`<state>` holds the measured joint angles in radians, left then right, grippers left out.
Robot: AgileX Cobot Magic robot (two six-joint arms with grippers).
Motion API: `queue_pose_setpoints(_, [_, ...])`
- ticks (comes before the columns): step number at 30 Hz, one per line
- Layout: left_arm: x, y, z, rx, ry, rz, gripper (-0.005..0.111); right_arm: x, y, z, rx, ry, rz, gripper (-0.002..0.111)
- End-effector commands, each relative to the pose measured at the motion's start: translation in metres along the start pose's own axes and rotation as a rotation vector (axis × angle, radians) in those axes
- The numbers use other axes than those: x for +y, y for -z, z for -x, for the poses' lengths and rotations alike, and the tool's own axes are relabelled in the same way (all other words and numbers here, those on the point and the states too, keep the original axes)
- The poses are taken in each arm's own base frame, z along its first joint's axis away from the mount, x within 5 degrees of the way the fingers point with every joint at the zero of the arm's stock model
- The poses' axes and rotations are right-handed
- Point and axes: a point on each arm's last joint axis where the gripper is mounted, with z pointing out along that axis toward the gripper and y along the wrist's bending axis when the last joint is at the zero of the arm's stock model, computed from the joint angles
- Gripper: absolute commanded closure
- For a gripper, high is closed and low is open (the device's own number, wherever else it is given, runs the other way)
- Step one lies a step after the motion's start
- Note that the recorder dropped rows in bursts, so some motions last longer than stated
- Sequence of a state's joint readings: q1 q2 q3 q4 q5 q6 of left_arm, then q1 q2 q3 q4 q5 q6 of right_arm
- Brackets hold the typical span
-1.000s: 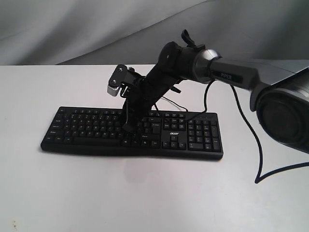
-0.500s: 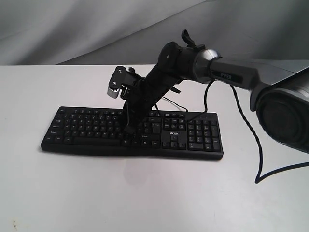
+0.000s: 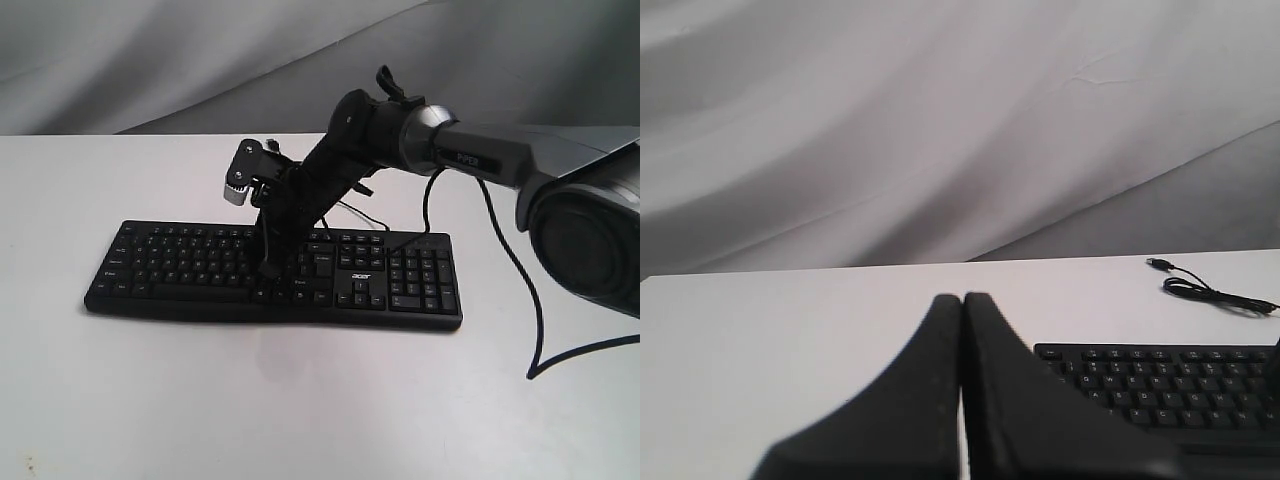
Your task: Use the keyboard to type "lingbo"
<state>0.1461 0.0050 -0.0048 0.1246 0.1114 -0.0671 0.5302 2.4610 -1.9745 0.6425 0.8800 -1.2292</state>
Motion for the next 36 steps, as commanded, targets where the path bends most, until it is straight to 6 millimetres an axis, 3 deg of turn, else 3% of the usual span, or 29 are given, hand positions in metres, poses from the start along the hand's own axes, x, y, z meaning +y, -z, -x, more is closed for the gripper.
queue_pose_setpoints(1, [-0.001, 0.0, 0.0, -0.01, 0.002, -0.007, 0.106, -0.001, 0.012, 0.005, -0.011, 0.017, -0.013, 0.108])
queue_pose_setpoints(8, [-0.001, 0.0, 0.0, -0.01, 0.002, -0.007, 0.106, 0.004, 0.023, 0.011, -0.001, 0.011, 0.015, 0.108])
queue_pose_setpoints(14, [-0.001, 0.0, 0.0, -0.01, 0.002, -0.007, 0.106, 0.011, 0.073, 0.034, 0.011, -0.027, -0.04, 0.108])
queue_pose_setpoints(20, [-0.001, 0.0, 0.0, -0.01, 0.002, -0.007, 0.106, 0.033, 0.164, 0.065, 0.039, -0.044, -0.2, 0.108])
queue_pose_setpoints(26, [-0.001, 0.0, 0.0, -0.01, 0.002, -0.007, 0.106, 0.087, 0.276, 0.101, -0.127, -0.019, -0.353, 0.108])
queue_pose_setpoints(27, [-0.001, 0.0, 0.0, -0.01, 0.002, -0.007, 0.106, 0.108, 0.31, 0.109, -0.193, -0.012, -0.399, 0.108])
queue_pose_setpoints(28, [-0.001, 0.0, 0.0, -0.01, 0.002, -0.007, 0.106, 0.119, 0.328, 0.11, -0.217, -0.013, -0.428, 0.108])
queue_pose_setpoints(29, [-0.001, 0.0, 0.0, -0.01, 0.002, -0.007, 0.106, 0.142, 0.363, 0.109, -0.255, -0.021, -0.501, 0.108])
queue_pose_setpoints(31, [-0.001, 0.0, 0.0, -0.01, 0.002, -0.007, 0.106, 0.171, 0.405, 0.099, -0.275, -0.071, -0.643, 0.108])
queue_pose_setpoints(34, [-0.001, 0.0, 0.0, -0.01, 0.002, -0.007, 0.106, 0.212, 0.446, 0.072, -0.292, -0.136, -0.811, 0.108])
queue_pose_setpoints(36, [-0.001, 0.0, 0.0, -0.01, 0.002, -0.007, 0.106, 0.243, 0.468, 0.042, -0.393, -0.176, -0.941, 0.108])
